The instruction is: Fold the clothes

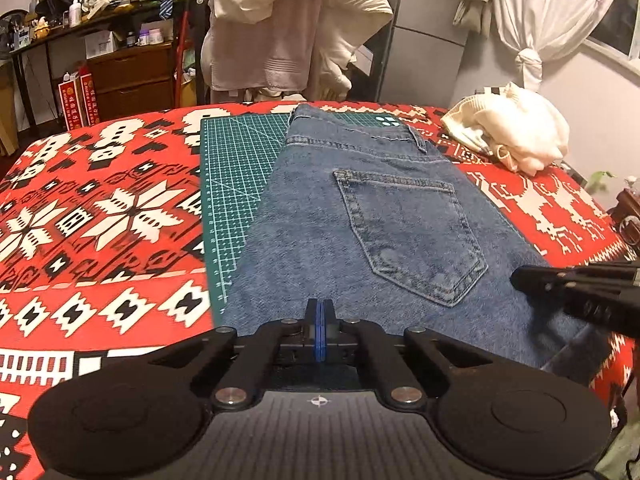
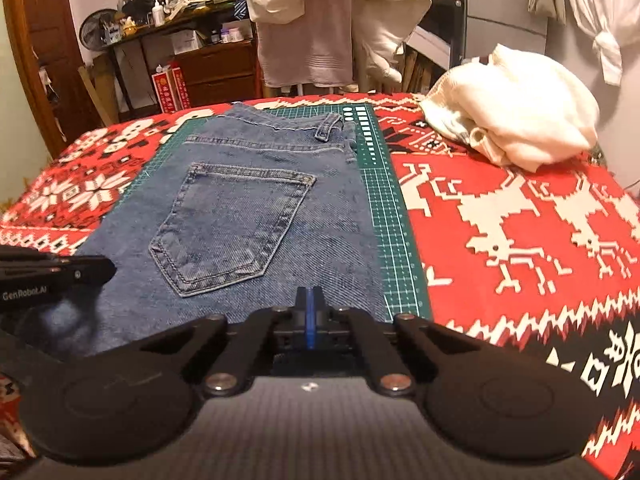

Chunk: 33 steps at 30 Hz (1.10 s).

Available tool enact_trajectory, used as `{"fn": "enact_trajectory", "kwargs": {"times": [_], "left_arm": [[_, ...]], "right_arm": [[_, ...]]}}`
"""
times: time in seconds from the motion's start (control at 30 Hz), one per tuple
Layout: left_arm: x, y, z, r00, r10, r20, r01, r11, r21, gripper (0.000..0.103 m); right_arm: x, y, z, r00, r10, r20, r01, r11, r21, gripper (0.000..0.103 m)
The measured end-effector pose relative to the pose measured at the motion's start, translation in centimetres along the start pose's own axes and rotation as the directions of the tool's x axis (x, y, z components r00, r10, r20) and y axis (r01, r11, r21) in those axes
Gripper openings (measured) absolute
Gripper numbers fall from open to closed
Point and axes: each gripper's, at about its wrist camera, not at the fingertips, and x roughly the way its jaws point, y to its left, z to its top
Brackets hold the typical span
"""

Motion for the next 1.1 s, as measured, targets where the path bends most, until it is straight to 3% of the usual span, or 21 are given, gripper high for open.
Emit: {"fn": "enact_trajectory", "kwargs": {"times": [0.2, 0.4, 0.53, 0.7, 0.87, 1.1], "left_arm": [[-0.9, 0.6, -0.6, 0.998, 0.056, -0.006, -0.056, 0.998, 0.011, 0.003], [-1.2, 1.6, -0.2, 0.999, 0.026, -0.027, -0.027, 0.999, -0.041, 0.001], [-1.5, 1.8, 0.8, 1.0, -0.011, -0.01, 0.01, 0.995, -0.097, 0.001], [-0.1, 1.2, 3.2, 0.999, -0.037, 0.011, 0.038, 0.994, -0.103, 0.001], [2.8, 1.4, 4.0, 0.999, -0.041, -0.032, 0.037, 0.991, -0.126, 0.0], [2.6, 2.4, 3.4, 0.998, -0.059, -0.025, 0.055, 0.989, -0.14, 0.002]], "right_arm": [[-0.9, -0.7, -0.3, 1.0, -0.031, -0.001, 0.031, 0.999, 0.01, 0.0], [-1.5, -2.3, -0.5, 0.998, -0.06, -0.03, 0.062, 0.996, 0.067, 0.0], [-2.6, -1.5, 0.6, 0.998, -0.066, 0.026, 0.065, 0.997, 0.038, 0.002], [-2.0, 0.8, 3.3, 0.996, -0.003, 0.086, 0.004, 1.0, -0.009, 0.002], [1.2, 2.9, 4.2, 0.998, 0.065, 0.026, -0.065, 0.998, -0.016, 0.002], [3.0, 0.7, 2.8, 0.999, -0.038, 0.004, 0.037, 0.999, 0.024, 0.0]]}}
